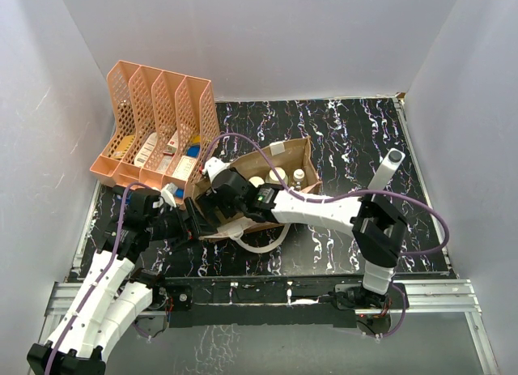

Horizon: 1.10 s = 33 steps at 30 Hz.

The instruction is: Take the personal care products out of the canvas bag

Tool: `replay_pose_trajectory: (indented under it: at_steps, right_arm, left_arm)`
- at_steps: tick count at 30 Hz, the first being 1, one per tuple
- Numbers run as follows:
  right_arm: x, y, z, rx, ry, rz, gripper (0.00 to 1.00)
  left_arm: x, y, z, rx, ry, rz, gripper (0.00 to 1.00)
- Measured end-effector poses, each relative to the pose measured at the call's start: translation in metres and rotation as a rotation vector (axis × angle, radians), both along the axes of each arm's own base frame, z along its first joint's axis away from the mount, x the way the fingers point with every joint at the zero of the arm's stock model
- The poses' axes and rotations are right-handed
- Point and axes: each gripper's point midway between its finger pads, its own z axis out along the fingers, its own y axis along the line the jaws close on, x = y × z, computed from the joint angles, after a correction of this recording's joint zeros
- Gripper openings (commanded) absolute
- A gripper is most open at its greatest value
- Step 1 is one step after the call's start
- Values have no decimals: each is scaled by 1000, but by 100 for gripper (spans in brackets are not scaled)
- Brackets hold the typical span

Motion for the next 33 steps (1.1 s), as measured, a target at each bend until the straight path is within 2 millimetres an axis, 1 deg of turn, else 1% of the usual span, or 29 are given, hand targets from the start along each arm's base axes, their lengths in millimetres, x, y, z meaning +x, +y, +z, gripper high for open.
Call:
replay_pose_trajectory:
  at_steps: [2, 6, 8, 12, 15, 16, 19, 22, 30, 33]
  right_arm:
    - [4, 3, -3, -3, -5, -5, 100]
    - [10, 9, -7, -5, -13, -19, 100]
    - [12, 13, -12, -6, -9, -26, 97]
    - [17, 17, -17, -15, -9, -48, 83]
    - [21, 17, -16, -19, -13, -61, 70]
    - [21, 16, -16, -21, -13, -64, 65]
    - [22, 16, -15, -20, -14, -72, 42]
    - [22, 16, -15, -18, -14, -76, 30]
    - [19, 11, -10, -4, 6, -97, 8]
    - [17, 10, -6, 14, 22, -116, 8]
  left_arm:
    - [1, 1, 0, 3, 0, 3, 82]
    - [3, 3, -1, 12, -3, 15, 82]
    - [4, 4, -3, 20, -4, 22, 82]
    - [6, 5, -3, 27, -6, 30, 82]
    - [7, 5, -3, 27, -13, 31, 82]
    - [7, 5, -3, 26, -13, 31, 82]
    - [7, 4, -3, 26, -13, 30, 82]
    - [7, 4, -3, 25, -12, 29, 82]
    - [7, 3, -3, 19, -7, 22, 82]
    - [6, 3, -2, 18, -6, 20, 83]
